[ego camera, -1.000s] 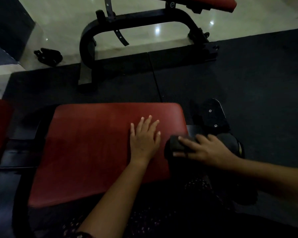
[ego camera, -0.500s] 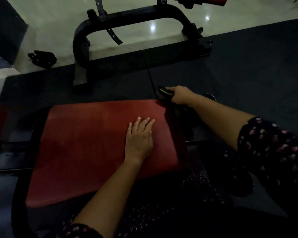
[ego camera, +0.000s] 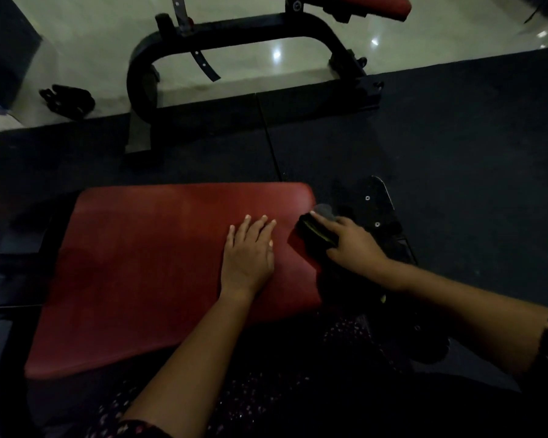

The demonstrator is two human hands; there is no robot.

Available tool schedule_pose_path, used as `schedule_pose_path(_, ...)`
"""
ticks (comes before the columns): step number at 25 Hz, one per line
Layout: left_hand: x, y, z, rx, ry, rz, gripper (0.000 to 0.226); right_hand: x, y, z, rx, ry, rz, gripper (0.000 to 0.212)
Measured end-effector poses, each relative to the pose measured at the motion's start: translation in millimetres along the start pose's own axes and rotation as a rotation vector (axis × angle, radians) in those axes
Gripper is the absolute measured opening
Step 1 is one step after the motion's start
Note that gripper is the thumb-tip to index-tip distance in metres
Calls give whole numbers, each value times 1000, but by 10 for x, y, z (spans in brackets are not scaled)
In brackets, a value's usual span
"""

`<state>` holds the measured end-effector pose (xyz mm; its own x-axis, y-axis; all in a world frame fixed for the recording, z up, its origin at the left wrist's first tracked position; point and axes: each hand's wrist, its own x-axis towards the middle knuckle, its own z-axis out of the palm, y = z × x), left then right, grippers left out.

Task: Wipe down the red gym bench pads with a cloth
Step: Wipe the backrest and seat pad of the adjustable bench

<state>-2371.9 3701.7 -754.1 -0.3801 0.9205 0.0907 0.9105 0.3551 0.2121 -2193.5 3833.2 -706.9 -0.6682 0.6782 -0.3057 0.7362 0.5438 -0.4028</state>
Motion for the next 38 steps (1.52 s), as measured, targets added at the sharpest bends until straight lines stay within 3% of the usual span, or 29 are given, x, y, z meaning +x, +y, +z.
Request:
schedule_pose_path(4,12,2,1,-18,11,-14,52,-447,177,145,-129,-85,-143,92)
schedule_pose_path(8,26,12,-47,-126,72,-42,50,-817,150,54,-408,-224,-257,78)
schedule_pose_path(13,-101,-541,-357,-141,234,-309,51,-176,-296,-361,-478,143,-520,76)
schedule_pose_path(16,-393,-1131,-549,-39,337,-557,44,641,-1145,-390,-601,183,-632,70)
schedule_pose_path(20,-761,-1653,-808,51,286,-974,61,1320,-2609,-93,-691,100,-887,57)
schedule_pose_path(23,-939,-1834,-852,72,208,-1169,74,1496,-3524,204,-785,99,-1044,59)
schedule_pose_path(25,-1060,-1879,-749,61,109,-1216,74,1447,-3969,426,-846,82,-1159,60)
schedule_pose_path(28,-1176,-1866,-586,18,146,-1228,78,1480,-4163,739,-1041,31,-1310,56)
schedule_pose_path(32,-1137,-1848,-584,49,169,-1197,78,1569,-4254,917,-1022,114,-1105,43)
schedule_pose_path(36,-1135,-1842,-648,-17,187,-1212,82,1425,-4361,1104,-1058,-42,-1387,52)
schedule_pose_path(38,-1121,-1833,-654,3,207,-1198,82,1678,-4350,974,-1062,41,-1294,46)
